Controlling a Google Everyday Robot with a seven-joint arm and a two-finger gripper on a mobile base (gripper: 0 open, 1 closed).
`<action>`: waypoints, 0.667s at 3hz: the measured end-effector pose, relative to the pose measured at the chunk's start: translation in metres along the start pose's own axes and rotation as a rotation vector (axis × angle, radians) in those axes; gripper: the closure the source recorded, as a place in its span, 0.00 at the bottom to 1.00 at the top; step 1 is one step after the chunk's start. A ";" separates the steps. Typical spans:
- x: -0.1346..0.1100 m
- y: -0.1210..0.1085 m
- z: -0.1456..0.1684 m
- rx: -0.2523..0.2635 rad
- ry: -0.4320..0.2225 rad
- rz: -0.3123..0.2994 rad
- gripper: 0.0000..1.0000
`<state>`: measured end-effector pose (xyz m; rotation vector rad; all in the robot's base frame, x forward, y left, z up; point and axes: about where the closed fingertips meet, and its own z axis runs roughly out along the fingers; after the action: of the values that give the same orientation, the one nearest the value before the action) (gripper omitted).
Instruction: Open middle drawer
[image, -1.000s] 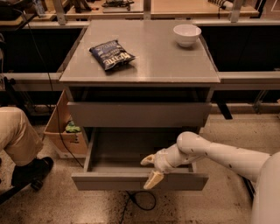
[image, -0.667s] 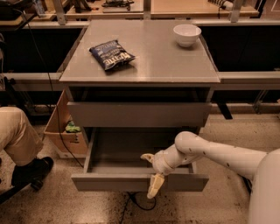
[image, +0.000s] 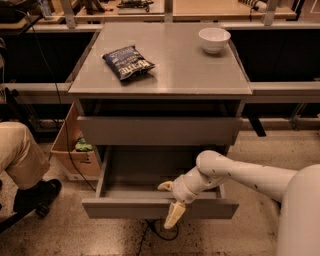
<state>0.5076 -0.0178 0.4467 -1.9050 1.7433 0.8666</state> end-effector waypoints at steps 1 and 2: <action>0.004 0.010 0.004 -0.025 0.006 0.022 0.47; 0.005 0.012 0.004 -0.028 0.010 0.024 0.71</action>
Offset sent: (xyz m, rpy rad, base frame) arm -0.0151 -0.0071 -0.0037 -0.0325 0.0369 0.0012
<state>0.4956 -0.0198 0.4414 -1.9136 1.7720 0.8955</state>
